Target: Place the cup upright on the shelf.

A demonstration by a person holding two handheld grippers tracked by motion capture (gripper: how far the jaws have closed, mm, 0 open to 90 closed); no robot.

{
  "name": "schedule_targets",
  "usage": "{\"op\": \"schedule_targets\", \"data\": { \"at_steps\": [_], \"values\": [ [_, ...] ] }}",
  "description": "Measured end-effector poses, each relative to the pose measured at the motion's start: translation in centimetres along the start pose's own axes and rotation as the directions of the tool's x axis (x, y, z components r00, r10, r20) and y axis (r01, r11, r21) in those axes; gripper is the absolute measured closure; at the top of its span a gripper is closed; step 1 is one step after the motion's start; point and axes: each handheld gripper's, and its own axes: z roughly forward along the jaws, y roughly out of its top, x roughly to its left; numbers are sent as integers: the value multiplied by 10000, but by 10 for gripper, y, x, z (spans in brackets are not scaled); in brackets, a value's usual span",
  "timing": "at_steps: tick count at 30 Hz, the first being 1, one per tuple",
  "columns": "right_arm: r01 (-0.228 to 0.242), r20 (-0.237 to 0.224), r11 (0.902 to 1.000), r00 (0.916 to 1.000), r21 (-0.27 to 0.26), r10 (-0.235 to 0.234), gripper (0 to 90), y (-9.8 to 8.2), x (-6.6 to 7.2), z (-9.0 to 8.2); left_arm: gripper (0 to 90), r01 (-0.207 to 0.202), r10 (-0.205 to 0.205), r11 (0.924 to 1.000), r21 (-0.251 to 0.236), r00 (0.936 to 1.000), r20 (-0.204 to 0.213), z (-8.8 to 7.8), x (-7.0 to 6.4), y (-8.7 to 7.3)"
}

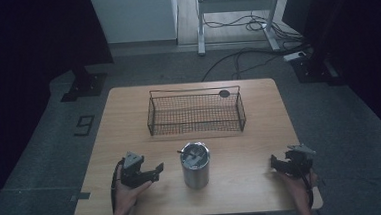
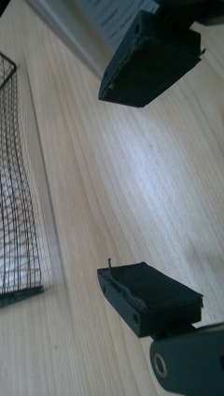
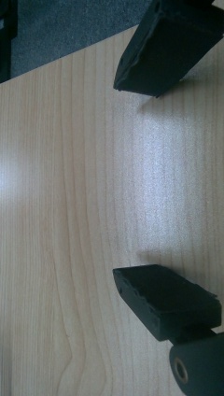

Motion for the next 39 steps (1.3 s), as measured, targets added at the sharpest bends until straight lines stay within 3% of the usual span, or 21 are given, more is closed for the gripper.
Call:
{"op": "schedule_targets", "data": {
  "at_steps": [4,10,22,29,39],
  "values": [
    [-5,-5,10000,10000,-17,5,90,0,0,0,131,-204,204,9996,-180,9998,28,-3,-7,1],
    [-7,11,10000,10000,-14,7,90,0,0,0,105,-253,269,9993,-277,9979,596,-10,-15,4],
    [-8,-5,10000,10000,2,8,89,0,-1,0,39,-712,768,9967,-402,9843,1591,-13,-34,7],
    [-14,0,10000,10000,1,14,89,0,-1,0,31,-1048,1079,9941,-268,9783,1771,-7,-49,8],
    [-44,30,10000,10000,-5,44,90,0,0,0,1,-1497,1520,9884,-269,9648,2147,1,-64,11]
  ]
}}
